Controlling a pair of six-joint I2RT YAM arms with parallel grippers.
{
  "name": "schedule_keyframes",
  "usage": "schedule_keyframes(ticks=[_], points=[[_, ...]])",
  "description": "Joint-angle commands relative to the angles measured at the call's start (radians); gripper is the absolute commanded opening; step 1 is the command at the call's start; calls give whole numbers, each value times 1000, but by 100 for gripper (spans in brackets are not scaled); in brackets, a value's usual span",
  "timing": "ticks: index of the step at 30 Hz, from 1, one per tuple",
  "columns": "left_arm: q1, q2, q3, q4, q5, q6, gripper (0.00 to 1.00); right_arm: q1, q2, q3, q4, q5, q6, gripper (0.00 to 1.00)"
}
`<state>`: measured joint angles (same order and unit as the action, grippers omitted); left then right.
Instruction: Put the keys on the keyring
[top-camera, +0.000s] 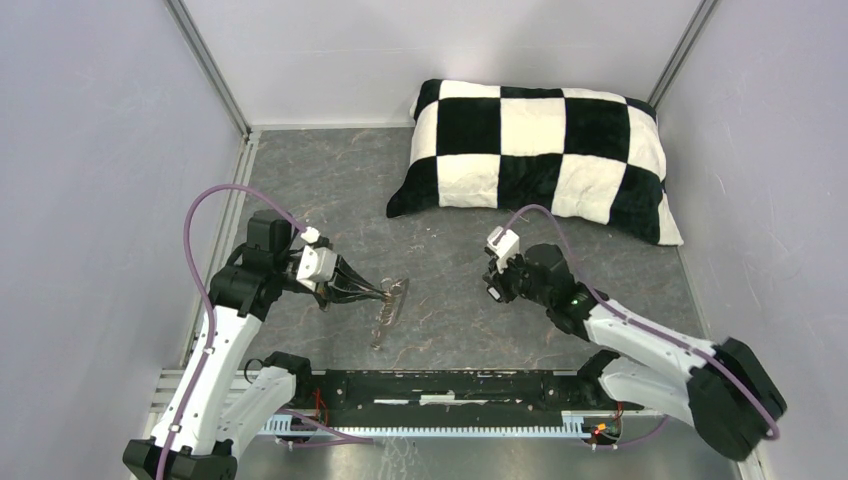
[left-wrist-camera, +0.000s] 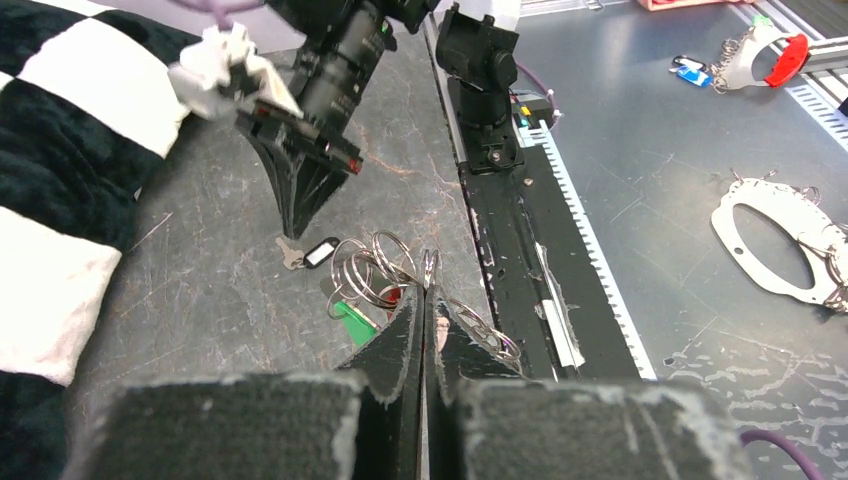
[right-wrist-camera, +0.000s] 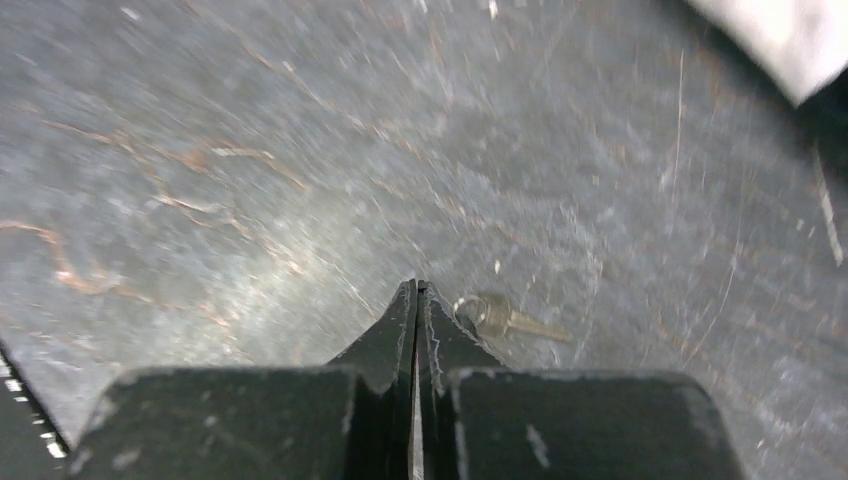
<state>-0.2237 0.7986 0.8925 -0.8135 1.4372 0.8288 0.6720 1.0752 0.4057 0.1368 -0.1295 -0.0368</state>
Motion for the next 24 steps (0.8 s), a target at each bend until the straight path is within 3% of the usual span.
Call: schedule_keyframes(ticks=[1,5,7,8,10,12,16,24], points=[[7,6,11,9,18,-53,2,8,-167,-3,-7,-180,-33,1],[7,24,19,7,23,-67,2,22,-317,1,-59,-219,-44,1],[7,31,27,5,27,-68,2,22,-348,7,-99,-151,-33,1],[7,30,30,6,28,-66,2,22,-335,12,-124,-61,-12,7],[7,30,34,6,28,-62,2,22,-271,34,-191,94,30,35],[7,32,38,5,25,-66,2,21,-198,40,-203,185,79,43],[7,27,32,6,22,-83,2,21,-81,-1,-81,150,127,54],[7,38,32,8,22,-89,2,17,99,-56,96,96,158,59]])
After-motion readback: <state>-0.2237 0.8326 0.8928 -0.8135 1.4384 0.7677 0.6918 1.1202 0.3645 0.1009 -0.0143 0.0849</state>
